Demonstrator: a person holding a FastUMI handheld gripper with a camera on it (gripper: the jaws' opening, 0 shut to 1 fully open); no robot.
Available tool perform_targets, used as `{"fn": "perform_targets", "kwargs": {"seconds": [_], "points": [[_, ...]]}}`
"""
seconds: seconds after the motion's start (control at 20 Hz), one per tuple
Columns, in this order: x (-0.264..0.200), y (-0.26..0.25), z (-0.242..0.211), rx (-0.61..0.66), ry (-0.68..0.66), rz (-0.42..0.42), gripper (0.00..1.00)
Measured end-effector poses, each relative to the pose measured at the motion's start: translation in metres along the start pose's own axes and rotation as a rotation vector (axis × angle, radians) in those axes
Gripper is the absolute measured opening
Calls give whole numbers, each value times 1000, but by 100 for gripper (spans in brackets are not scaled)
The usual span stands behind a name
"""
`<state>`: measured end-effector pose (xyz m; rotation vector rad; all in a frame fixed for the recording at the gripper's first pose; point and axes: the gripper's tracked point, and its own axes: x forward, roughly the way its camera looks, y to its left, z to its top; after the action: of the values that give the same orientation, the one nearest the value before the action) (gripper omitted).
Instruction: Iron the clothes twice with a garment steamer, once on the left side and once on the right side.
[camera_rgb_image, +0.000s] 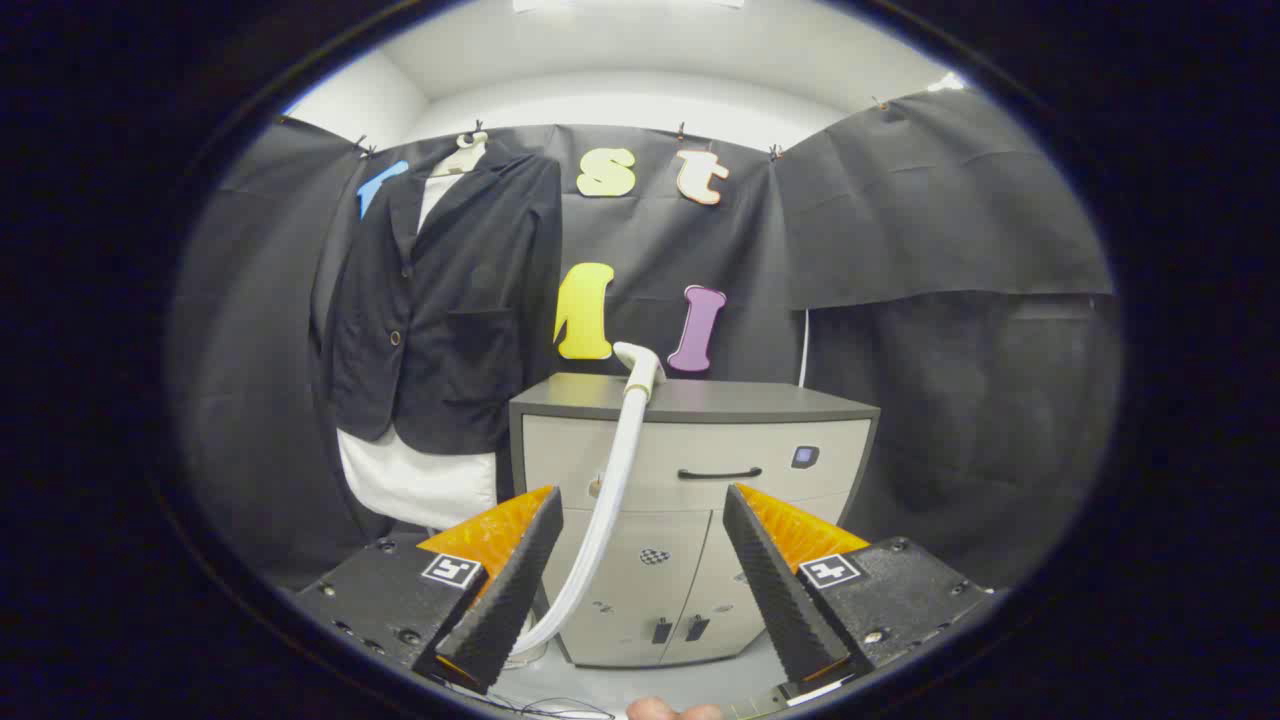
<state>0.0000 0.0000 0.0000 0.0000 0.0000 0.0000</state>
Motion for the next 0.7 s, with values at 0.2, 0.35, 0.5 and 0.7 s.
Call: {"fn": "perform_targets", "kwargs": {"seconds": [0.2,0.35,0.5,0.7], "points": [[9,-14,21,-2,-37,21,100],[15,-21,19,3,-29,41,100],[20,-29,20,1,-35,52,100],[26,-29,14,27,-9,81,100]]}}
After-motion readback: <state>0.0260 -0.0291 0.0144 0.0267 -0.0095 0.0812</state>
